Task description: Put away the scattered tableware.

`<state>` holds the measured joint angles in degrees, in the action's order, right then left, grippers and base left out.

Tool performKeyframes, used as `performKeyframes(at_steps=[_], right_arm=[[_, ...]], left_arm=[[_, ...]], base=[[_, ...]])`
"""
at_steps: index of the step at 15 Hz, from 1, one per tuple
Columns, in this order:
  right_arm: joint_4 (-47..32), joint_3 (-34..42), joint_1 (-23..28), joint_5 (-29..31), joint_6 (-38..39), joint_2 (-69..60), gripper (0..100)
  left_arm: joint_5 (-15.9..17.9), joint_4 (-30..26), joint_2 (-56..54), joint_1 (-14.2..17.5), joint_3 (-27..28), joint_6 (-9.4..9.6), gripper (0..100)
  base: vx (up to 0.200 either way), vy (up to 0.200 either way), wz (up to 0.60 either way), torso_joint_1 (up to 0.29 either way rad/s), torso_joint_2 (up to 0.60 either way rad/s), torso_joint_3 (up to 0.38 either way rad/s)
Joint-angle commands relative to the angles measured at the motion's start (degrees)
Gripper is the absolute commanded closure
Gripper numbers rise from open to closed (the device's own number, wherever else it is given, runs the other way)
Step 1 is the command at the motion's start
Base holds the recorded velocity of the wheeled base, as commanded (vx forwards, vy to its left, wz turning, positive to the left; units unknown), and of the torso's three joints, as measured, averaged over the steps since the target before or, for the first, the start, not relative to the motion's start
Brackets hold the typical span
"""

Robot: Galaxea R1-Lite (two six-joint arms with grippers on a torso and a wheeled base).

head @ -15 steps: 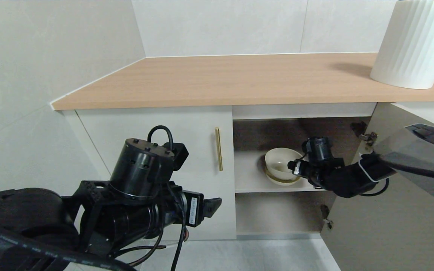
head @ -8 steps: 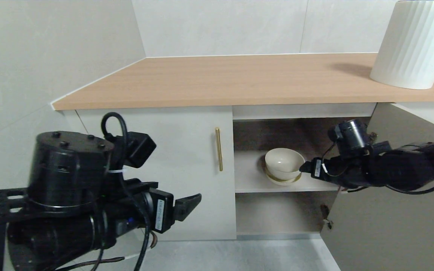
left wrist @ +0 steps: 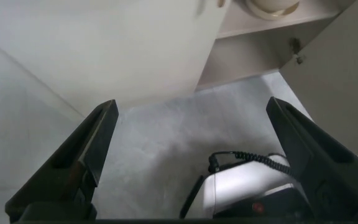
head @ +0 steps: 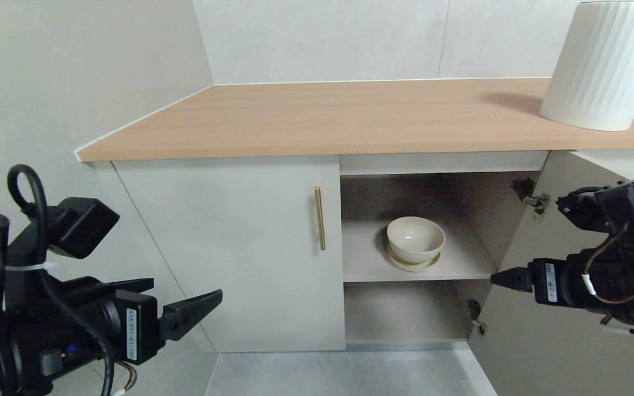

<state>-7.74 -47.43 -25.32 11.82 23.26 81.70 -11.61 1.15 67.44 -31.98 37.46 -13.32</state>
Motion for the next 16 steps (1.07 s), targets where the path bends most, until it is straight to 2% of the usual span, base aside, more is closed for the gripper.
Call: performKeyframes(at_steps=[1, 4, 9, 16], right_arm=[[-0.3, 0.9, -2.7, 0.0, -0.1, -5.0, 0], [-0.5, 1.7, -4.8, 0.1, -0.1, -5.0, 0], [-0.5, 1.7, -4.9, 0.1, -0.1, -4.5, 0], [-1.9, 1.7, -4.9, -0.3, -0.1, -4.0, 0]], left_arm=[[0.2, 0.1, -1.7, 0.2, -1.3, -0.04, 0], [0.3, 0.1, -0.8, 0.2, -1.7, -0.12, 0], [0.3, 0.1, -0.7, 0.2, -1.6, -0.21, 0], [0.4, 0.1, -0.7, 0.2, -1.6, -0.21, 0]], base=[[0.000, 0.000, 0.00, 0.000, 0.00, 0.000], [0.000, 0.000, 0.00, 0.000, 0.00, 0.000], [0.000, 0.000, 0.00, 0.000, 0.00, 0.000], [-0.200, 0.000, 0.00, 0.002, 0.00, 0.000]])
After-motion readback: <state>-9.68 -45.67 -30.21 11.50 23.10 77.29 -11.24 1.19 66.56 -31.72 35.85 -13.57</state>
